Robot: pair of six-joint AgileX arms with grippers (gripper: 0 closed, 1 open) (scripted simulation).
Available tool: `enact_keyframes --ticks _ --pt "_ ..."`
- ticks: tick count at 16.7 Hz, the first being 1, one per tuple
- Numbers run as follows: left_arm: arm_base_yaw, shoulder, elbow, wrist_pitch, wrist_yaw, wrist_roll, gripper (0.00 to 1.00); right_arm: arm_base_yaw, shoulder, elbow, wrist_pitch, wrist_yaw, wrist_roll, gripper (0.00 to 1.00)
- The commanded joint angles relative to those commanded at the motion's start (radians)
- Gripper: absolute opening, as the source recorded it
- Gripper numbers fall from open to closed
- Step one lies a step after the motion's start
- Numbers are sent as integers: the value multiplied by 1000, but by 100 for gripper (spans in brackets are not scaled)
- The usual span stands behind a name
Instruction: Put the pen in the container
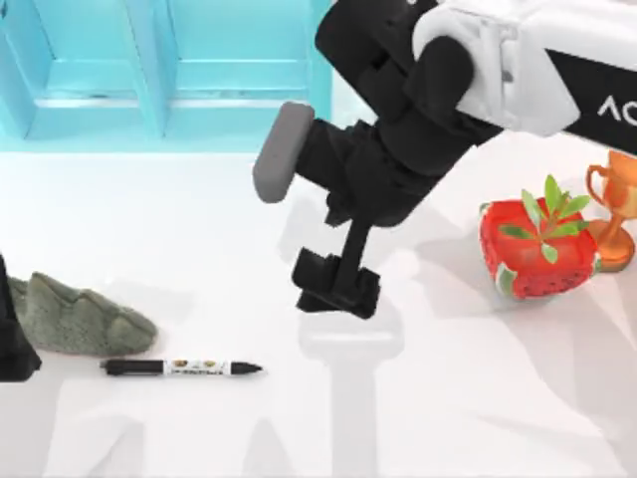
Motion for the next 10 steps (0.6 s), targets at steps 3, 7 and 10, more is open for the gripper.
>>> enact_keyframes --ticks 3,7,10 --pt "0 0 0 0 0 0 100 68 225 243 -120 -19 -36 100" --pt "0 0 0 0 0 0 100 127 453 519 -239 -29 -60 100" --pt "0 0 0 0 0 0 100 151 553 670 -295 -27 -66 100"
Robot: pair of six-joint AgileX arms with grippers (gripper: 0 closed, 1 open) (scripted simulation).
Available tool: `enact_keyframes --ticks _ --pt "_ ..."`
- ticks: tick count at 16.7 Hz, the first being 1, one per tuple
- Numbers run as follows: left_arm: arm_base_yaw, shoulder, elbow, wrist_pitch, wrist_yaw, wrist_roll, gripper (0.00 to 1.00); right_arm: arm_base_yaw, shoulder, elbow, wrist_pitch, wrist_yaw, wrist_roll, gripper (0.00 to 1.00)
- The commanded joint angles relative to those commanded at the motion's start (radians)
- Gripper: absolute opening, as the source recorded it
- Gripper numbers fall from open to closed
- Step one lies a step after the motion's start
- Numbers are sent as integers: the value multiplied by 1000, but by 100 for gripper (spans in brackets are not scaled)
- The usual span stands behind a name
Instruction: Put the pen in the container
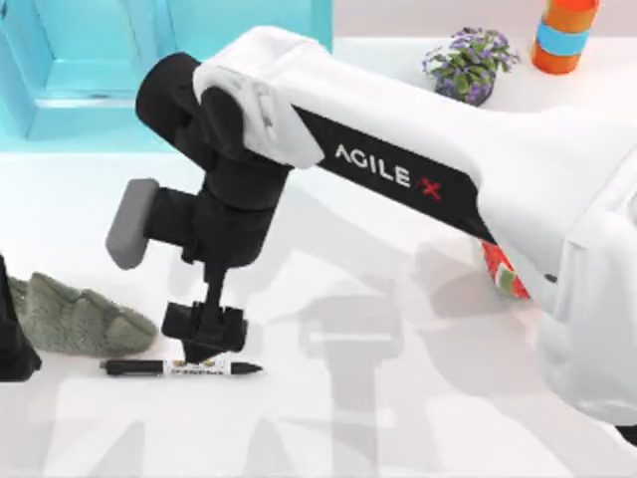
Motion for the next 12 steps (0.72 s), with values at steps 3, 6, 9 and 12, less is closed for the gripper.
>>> enact_keyframes --ticks 3,6,9,12 --pt "0 0 0 0 0 0 100 10 53 84 -28 4 -1 100" --pt "0 0 0 0 0 0 100 12 60 97 -32 5 -1 100" --pt "0 0 0 0 0 0 100 6 57 95 -31 4 0 100" --pt "0 0 0 0 0 0 100 -15 55 58 -6 1 -28 100"
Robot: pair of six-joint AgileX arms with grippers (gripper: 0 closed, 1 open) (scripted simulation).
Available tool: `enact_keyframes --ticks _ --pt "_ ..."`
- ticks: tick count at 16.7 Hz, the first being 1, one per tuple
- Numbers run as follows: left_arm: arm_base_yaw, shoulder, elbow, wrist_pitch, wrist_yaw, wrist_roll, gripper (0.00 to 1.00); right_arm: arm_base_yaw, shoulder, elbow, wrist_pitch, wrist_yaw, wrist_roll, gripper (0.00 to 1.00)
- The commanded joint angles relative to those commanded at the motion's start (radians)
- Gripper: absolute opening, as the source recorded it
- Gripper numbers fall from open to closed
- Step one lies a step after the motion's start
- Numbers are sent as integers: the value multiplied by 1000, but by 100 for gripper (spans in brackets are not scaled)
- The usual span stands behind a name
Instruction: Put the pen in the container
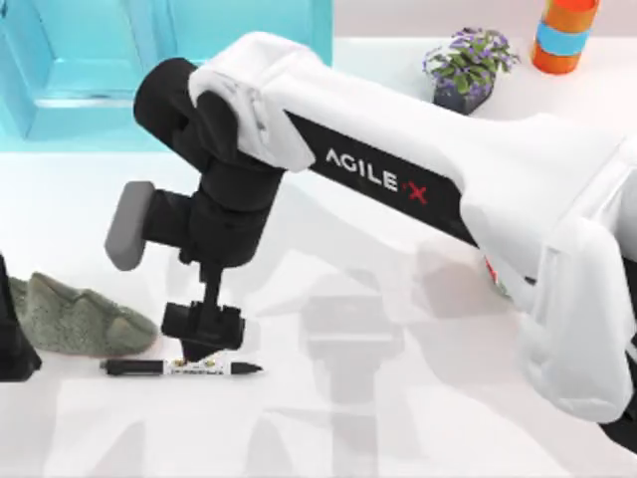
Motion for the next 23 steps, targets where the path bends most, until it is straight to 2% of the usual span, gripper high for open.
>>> enact_keyframes --ticks 6,12,17,23 --pt "0 0 0 0 0 0 100 -34 21 -164 169 -4 -39 100" --pt "0 0 0 0 0 0 100 83 116 -122 263 13 87 100" --pt "0 0 0 0 0 0 100 90 118 -118 265 14 95 100" --pt "0 0 0 0 0 0 100 90 118 -118 265 14 95 55"
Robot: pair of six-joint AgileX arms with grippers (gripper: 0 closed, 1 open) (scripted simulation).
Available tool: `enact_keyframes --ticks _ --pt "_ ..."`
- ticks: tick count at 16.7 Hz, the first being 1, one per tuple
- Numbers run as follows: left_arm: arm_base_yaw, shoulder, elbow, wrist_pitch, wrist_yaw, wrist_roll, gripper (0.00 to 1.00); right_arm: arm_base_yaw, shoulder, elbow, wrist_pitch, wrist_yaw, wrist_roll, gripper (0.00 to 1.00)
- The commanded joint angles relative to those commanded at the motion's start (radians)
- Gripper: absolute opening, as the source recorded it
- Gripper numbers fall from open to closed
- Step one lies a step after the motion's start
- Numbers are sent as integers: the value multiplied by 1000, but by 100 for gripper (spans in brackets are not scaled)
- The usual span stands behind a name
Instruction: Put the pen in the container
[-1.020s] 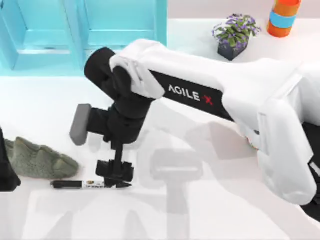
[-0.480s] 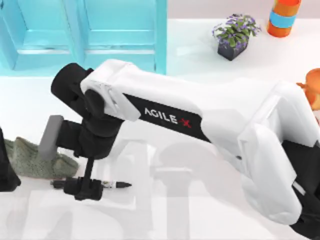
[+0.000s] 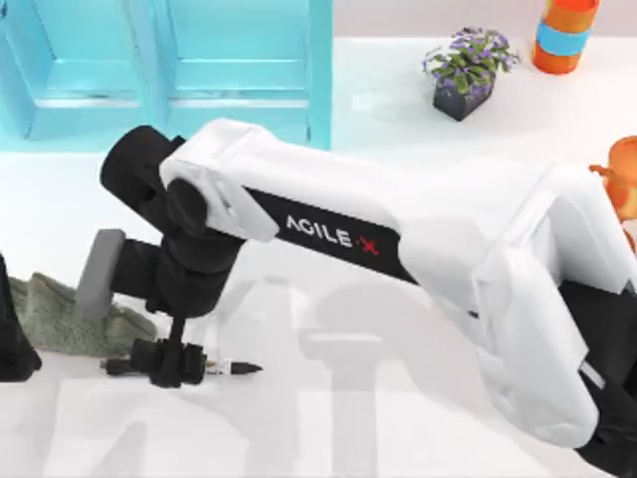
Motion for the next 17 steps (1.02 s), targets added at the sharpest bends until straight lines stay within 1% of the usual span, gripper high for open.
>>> enact_keyframes --ticks 7,8,15,17 --pt "0 0 0 0 0 0 100 0 0 0 0 0 0 2" --pt "0 0 0 0 0 0 100 0 0 0 0 0 0 0" --pt "0 0 0 0 0 0 100 0 0 0 0 0 0 0" --pt "0 0 0 0 0 0 100 -17 -43 29 4 19 -13 0"
